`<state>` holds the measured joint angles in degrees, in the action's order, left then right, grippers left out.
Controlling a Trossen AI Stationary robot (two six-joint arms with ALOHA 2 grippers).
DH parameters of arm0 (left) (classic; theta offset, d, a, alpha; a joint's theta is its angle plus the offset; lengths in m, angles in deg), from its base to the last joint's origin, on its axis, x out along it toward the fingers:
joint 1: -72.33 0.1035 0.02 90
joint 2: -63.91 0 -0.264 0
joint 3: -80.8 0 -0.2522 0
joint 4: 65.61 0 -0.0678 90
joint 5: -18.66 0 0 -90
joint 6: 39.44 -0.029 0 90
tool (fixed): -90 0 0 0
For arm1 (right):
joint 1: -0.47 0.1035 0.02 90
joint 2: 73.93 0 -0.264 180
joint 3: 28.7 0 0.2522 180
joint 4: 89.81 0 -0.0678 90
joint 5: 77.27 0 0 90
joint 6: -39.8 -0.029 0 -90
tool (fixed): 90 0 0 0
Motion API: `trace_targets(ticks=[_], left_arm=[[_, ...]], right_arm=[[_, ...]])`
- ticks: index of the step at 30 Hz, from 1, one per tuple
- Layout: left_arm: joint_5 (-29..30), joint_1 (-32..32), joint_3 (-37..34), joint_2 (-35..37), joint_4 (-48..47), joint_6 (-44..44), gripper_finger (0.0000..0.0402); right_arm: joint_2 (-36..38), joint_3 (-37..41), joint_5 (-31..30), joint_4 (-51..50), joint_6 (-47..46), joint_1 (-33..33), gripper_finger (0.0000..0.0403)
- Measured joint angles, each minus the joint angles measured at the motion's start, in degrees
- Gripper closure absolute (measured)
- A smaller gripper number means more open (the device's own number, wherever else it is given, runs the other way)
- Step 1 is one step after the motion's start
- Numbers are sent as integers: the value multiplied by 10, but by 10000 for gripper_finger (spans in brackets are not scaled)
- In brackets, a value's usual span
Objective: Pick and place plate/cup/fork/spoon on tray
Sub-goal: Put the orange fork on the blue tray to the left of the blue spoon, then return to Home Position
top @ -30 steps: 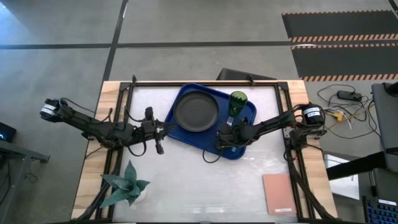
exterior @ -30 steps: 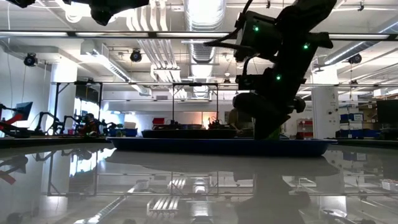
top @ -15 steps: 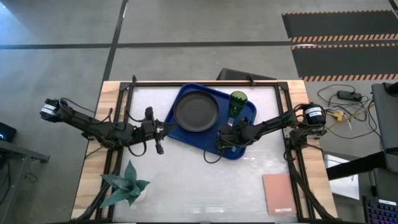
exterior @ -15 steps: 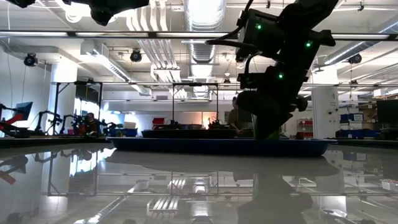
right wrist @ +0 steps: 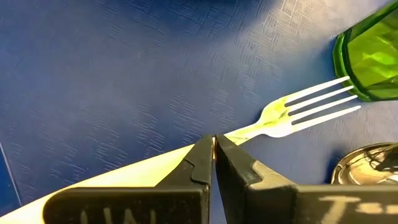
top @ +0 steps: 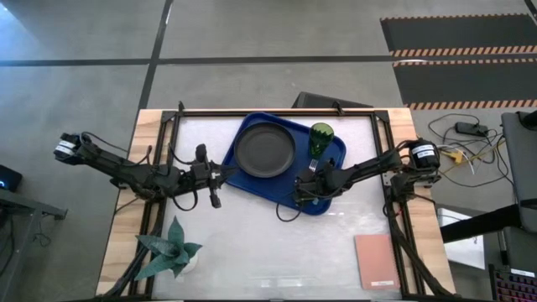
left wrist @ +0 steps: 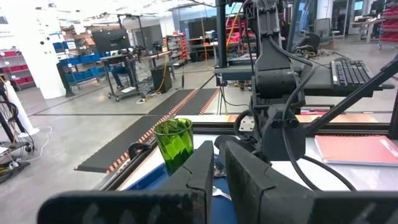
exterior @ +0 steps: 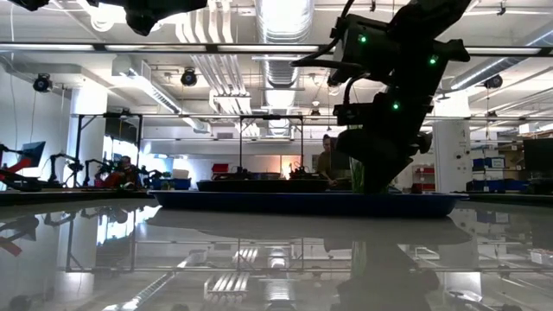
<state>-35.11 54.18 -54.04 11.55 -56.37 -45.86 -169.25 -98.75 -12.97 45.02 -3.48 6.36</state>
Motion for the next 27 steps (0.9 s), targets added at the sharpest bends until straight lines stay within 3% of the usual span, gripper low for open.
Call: trace_targets(ticks=[11,18,24,27], left_arm=[[0,0,0,0,0,0,378],[0,-1,0,0,-8,3,378],[-12,-10,0,21,-78,19,378],[-54,-19,0,54,-109,31,378]], right_arm=[[53,-8,-15,1,8,15,394],[113,-8,-71,11,22,76,394],[151,12,-73,127,128,121,394],[170,31,-73,194,209,127,394]])
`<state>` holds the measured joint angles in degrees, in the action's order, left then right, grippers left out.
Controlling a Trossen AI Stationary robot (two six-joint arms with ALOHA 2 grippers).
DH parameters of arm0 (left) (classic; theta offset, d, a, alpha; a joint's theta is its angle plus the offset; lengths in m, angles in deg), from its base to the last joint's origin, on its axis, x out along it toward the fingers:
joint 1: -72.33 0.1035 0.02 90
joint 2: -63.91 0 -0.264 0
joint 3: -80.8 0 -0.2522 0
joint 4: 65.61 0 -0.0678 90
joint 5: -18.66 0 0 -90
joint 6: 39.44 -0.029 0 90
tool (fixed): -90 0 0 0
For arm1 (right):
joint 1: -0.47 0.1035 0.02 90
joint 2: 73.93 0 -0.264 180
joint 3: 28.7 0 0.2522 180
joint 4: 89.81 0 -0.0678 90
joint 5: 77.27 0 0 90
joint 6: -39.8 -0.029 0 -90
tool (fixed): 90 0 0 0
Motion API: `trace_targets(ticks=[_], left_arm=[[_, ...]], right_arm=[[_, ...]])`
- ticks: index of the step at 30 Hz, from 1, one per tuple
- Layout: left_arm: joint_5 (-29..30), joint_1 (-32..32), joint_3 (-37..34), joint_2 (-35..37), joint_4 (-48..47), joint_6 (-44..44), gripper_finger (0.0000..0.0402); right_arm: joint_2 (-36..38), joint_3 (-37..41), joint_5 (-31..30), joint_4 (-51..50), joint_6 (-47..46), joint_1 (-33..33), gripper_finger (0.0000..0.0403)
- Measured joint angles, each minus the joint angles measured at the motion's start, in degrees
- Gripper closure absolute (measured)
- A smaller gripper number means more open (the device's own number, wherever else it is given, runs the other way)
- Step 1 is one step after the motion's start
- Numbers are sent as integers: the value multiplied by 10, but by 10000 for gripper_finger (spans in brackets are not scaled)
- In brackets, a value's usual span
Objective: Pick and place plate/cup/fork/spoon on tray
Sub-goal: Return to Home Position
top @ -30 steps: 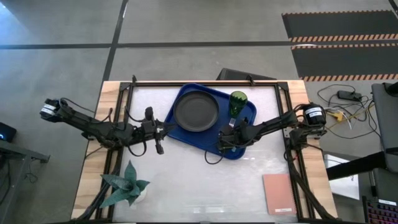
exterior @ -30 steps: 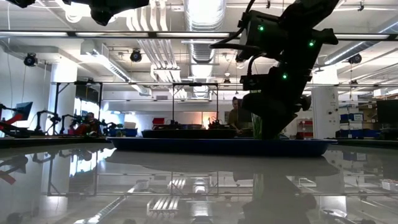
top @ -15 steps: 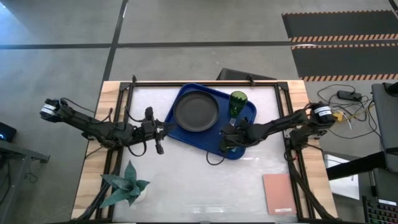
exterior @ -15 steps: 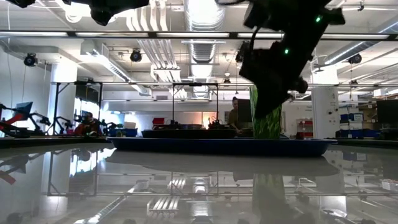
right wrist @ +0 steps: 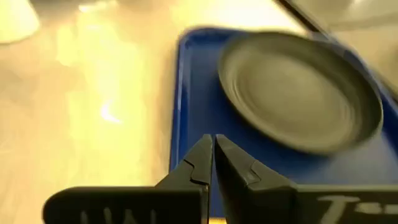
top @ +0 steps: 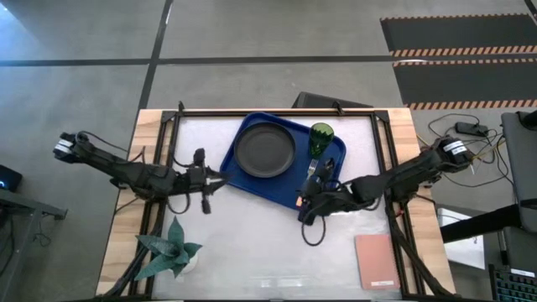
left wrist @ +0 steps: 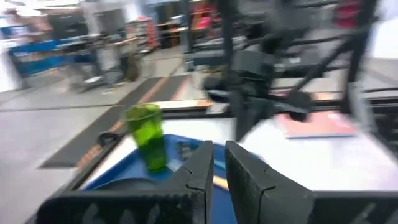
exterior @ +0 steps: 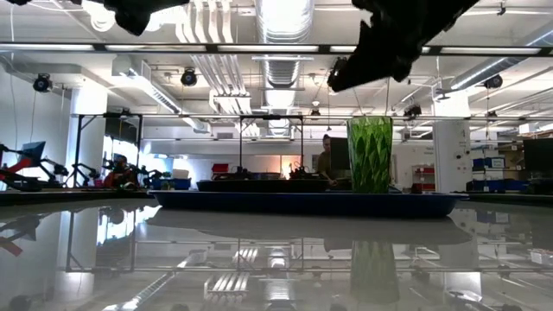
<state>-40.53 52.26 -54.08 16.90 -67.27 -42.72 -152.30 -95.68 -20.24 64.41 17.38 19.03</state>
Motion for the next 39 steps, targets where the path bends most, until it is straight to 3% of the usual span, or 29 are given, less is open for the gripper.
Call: trace_targets(ticks=[5,14,19,25,39], left_arm=[[-59,-11,-31,66,-60,15,378],[-58,-10,-123,258,-59,14,378],[-43,-9,-157,358,-67,13,378],[-37,-9,-208,448,-71,10,378],[-57,-9,-251,457,-69,-4,378]], right_arm=[[37,39,36,85,101,-10,394],[143,160,114,203,190,-62,394],[200,229,185,278,220,-106,394],[264,282,228,302,242,-144,394],[419,364,230,288,270,-146,394]])
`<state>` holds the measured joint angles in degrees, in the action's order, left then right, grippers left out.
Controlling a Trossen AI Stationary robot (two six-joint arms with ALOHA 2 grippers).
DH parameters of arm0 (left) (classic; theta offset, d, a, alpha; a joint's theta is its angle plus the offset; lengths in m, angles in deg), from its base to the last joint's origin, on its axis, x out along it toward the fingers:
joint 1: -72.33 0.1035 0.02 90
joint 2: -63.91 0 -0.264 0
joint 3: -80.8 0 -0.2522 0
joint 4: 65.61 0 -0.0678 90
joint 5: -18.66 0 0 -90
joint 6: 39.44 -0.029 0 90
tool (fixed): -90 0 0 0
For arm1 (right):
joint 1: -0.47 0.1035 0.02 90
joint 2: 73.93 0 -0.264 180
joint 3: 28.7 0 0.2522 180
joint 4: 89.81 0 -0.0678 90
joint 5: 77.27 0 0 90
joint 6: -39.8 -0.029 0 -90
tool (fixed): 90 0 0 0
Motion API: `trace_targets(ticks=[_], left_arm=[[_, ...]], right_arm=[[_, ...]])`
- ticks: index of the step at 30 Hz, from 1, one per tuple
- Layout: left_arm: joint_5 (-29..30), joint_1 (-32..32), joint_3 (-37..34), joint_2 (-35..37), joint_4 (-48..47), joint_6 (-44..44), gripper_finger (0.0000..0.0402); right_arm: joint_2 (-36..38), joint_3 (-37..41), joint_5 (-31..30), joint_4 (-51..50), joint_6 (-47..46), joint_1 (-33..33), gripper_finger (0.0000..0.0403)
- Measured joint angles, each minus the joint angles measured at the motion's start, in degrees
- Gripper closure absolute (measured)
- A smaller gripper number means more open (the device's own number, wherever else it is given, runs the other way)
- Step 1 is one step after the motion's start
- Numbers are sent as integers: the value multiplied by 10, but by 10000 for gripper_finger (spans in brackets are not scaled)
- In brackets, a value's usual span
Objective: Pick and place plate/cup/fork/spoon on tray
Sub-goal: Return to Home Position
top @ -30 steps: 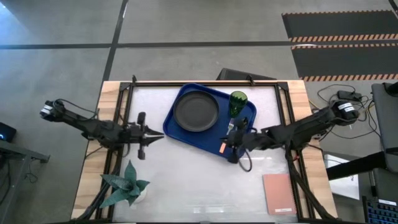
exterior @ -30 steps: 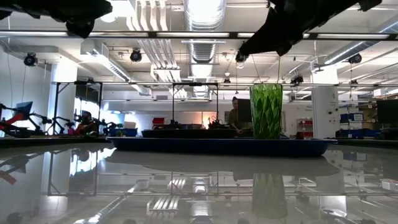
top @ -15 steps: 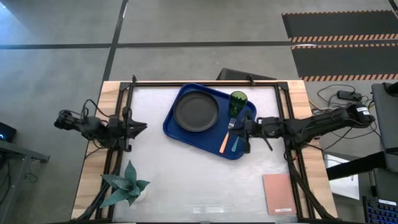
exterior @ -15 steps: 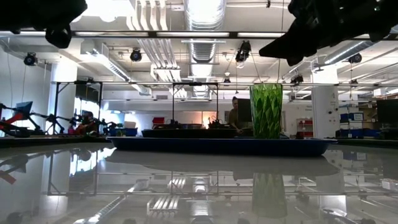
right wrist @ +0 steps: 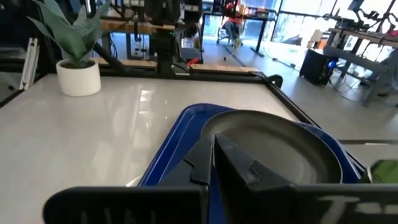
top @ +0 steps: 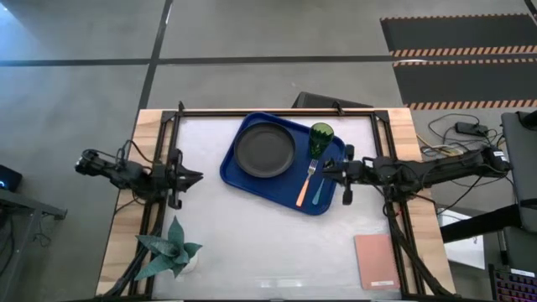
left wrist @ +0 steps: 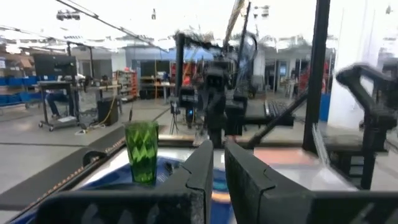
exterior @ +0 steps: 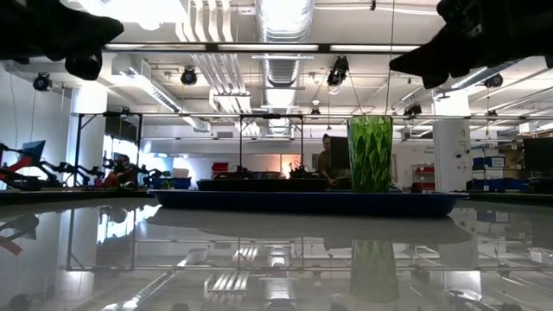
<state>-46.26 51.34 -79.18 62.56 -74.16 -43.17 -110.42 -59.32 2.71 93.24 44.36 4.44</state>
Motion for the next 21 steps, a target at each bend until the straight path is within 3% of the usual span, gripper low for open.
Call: trace_targets(ticks=[9,21], left_arm=[[-6,0,-20,3,4,-15,378],[25,0,-48,-1,3,-61,378]], right_arm=[[105,53,-5,-14,20,0,394],[229,56,-5,-140,53,-3,394]])
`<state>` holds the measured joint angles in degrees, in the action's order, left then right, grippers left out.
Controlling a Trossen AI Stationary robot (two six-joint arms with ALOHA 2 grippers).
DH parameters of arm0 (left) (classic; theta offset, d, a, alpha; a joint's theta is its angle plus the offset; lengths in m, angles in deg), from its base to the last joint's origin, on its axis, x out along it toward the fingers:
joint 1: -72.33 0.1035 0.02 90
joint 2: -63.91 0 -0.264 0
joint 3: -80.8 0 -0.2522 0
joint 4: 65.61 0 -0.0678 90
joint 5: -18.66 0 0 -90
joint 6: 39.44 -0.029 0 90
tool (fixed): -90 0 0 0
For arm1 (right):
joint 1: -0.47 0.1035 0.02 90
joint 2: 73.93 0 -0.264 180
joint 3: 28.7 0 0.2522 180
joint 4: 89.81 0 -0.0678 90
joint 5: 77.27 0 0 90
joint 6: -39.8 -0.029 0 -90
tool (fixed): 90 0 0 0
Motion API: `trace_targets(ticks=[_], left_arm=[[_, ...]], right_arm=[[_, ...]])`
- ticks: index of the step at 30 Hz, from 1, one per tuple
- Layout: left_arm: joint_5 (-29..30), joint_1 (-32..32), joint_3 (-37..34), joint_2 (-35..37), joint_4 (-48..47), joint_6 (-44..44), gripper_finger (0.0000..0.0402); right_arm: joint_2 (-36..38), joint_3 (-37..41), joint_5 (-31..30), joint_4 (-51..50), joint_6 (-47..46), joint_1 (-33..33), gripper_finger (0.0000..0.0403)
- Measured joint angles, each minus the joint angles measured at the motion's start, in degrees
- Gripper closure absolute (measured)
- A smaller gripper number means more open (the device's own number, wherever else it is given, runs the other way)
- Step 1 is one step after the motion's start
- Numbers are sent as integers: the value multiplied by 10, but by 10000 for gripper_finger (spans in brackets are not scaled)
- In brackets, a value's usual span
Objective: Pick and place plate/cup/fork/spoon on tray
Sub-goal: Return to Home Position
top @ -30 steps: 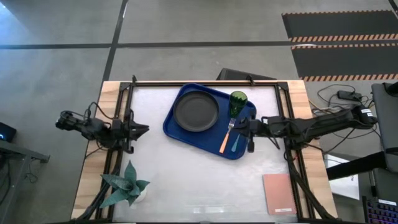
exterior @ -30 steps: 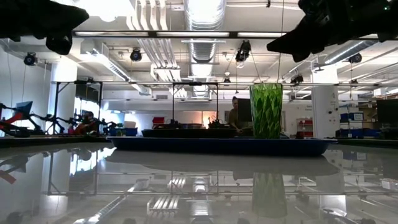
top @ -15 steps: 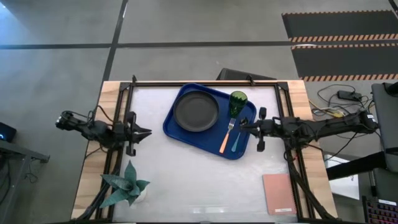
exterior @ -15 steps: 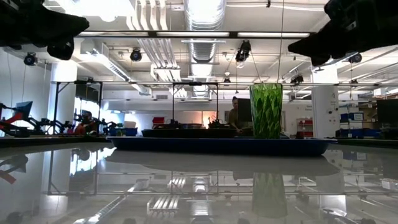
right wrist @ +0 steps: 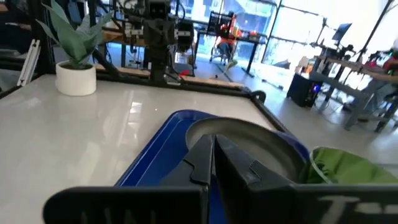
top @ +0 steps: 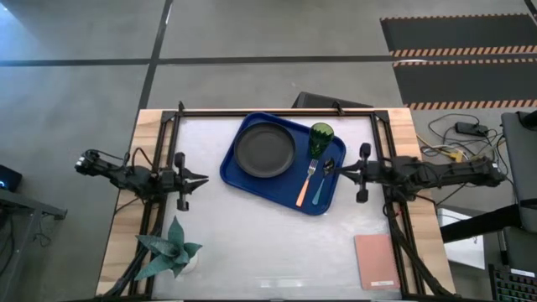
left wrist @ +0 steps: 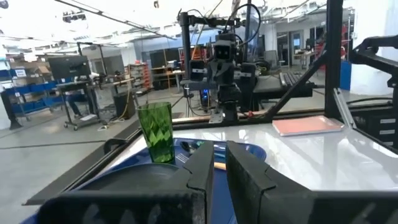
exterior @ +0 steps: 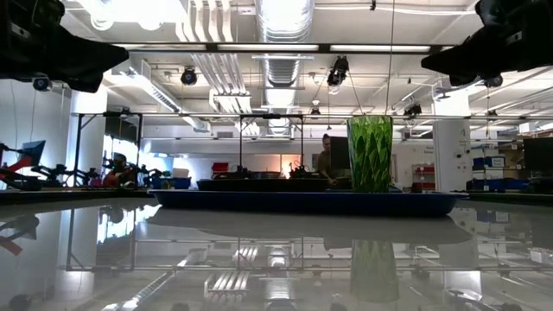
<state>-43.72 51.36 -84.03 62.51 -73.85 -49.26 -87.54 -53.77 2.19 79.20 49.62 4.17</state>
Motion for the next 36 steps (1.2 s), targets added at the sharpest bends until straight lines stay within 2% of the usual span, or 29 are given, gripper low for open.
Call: trace_targets(ticks=[12,18,25,30,36], left_arm=[[1,0,0,0,0,1,378],[1,0,0,-1,0,1,378],[1,0,0,-4,0,2,378],[2,0,0,-7,-1,2,378],[1,0,0,-11,0,2,378]], right_arm=[[134,17,0,-33,47,0,394],[131,34,19,-38,68,0,394],[136,106,26,-7,87,0,394],[125,106,66,3,58,0,394],[122,106,60,3,-22,0,394]])
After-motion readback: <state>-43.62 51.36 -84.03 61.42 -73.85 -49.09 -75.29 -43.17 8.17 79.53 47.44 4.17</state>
